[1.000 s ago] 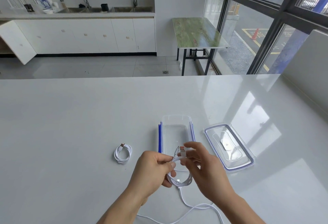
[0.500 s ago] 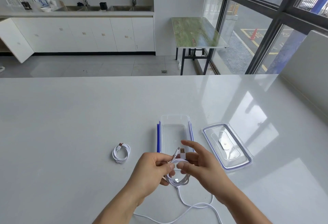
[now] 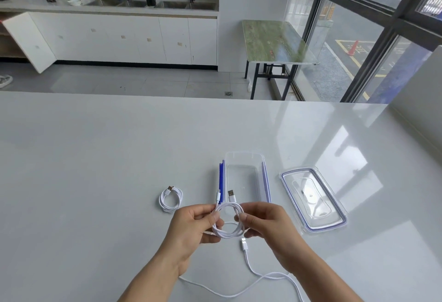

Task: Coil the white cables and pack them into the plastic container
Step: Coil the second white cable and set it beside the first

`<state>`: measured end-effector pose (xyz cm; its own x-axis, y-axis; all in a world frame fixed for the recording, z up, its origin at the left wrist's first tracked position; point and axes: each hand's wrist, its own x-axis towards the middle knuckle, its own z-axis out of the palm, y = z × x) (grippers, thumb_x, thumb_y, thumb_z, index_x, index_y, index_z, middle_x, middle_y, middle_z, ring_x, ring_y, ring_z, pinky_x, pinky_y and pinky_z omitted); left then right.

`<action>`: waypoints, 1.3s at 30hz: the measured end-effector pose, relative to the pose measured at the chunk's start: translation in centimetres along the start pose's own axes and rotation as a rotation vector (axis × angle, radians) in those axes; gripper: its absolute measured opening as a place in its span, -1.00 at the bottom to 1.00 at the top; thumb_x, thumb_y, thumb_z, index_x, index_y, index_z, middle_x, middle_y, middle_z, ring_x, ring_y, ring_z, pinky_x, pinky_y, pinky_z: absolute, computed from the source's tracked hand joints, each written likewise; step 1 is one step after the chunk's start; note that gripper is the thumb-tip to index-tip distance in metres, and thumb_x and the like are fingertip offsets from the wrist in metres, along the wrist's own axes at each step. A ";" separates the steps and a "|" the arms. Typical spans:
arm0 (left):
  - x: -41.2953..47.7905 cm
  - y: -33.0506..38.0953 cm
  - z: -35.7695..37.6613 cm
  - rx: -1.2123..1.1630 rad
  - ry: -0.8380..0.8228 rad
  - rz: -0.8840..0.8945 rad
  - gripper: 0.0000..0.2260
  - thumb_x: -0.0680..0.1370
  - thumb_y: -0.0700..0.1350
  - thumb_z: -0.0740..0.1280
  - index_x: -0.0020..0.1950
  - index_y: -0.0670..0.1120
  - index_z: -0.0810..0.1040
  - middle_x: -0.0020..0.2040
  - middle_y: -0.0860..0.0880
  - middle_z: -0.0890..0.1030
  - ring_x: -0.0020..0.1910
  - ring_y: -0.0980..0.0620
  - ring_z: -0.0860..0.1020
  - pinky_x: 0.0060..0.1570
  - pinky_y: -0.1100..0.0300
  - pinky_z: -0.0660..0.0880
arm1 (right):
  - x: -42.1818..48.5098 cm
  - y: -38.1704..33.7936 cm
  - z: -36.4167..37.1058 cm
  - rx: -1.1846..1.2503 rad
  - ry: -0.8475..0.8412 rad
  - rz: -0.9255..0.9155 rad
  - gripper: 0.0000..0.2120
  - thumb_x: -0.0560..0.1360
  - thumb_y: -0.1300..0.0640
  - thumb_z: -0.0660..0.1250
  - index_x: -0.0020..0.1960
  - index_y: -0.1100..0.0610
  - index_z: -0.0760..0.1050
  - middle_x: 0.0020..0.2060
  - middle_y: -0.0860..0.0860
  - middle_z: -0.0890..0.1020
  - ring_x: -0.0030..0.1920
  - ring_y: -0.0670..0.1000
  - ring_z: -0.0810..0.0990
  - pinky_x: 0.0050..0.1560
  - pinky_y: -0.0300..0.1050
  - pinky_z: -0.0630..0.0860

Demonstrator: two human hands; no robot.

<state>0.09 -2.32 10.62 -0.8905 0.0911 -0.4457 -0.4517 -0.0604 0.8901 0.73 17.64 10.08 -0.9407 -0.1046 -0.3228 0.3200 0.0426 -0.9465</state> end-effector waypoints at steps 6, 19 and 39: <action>-1.0 -1.2 -3.2 -0.101 0.128 -0.020 -0.84 0.56 -0.24 0.39 0.11 -0.10 0.69 -0.13 -0.15 0.76 -0.21 -0.05 0.69 -0.22 0.11 0.63 | 1.9 1.3 3.7 0.018 -0.029 0.012 -0.92 0.46 0.33 0.46 -0.09 0.20 0.71 -0.26 0.22 0.69 -0.27 0.10 0.64 -0.12 0.00 0.62; -0.2 -6.7 -11.5 0.039 0.461 -0.011 -0.72 0.49 -0.35 0.43 -0.02 0.05 0.69 -0.20 -0.09 0.74 -0.26 0.00 0.71 -0.16 0.06 0.68 | 6.6 5.0 14.0 -0.509 -0.052 -0.015 -0.94 0.46 0.17 0.44 -0.17 0.05 0.65 -0.37 0.01 0.71 -0.38 -0.02 0.69 -0.20 -0.05 0.63; 5.7 -8.5 -16.1 0.807 0.579 0.028 -0.82 0.51 -0.24 0.36 0.01 -0.04 0.70 -0.10 -0.05 0.63 -0.16 -0.07 0.58 -0.21 0.16 0.44 | 12.0 7.0 20.3 -0.687 0.001 0.109 -0.94 0.46 0.15 0.37 -0.16 0.08 0.62 -0.28 0.04 0.71 -0.27 0.04 0.61 -0.31 -0.17 0.44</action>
<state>-2.04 -17.26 -1.05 -0.8864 -0.4128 -0.2096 -0.4495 0.6593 0.6027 -6.05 -3.53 -0.60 -0.9072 -0.0634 -0.4158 0.2692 0.6719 -0.6900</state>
